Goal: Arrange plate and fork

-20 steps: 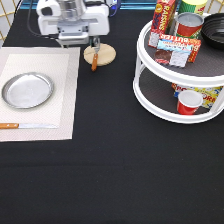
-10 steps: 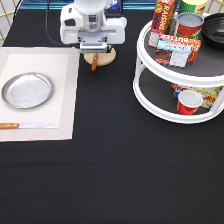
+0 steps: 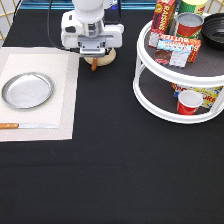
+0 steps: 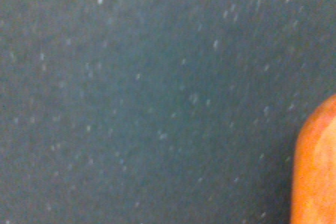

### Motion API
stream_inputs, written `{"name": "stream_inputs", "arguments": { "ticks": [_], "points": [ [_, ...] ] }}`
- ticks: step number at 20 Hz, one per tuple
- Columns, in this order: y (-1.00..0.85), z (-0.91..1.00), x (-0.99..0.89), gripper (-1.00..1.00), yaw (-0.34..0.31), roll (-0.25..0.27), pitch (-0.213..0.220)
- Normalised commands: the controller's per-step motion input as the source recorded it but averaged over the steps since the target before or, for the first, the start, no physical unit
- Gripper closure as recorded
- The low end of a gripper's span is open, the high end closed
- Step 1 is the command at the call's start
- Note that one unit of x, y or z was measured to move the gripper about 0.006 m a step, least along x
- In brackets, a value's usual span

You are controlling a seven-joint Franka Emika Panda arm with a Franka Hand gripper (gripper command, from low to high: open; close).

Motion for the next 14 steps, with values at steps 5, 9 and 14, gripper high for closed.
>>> {"name": "stream_inputs", "arguments": {
  "ticks": [5,9,14],
  "points": [
    [0.05,-0.08,0.01,-1.00,0.087,-0.004,-0.046],
    [-0.04,-0.30,-0.15,-1.00,0.073,-0.001,-0.076],
    [-0.02,-0.22,-0.21,-1.00,0.065,-0.011,-0.083]
  ]
}}
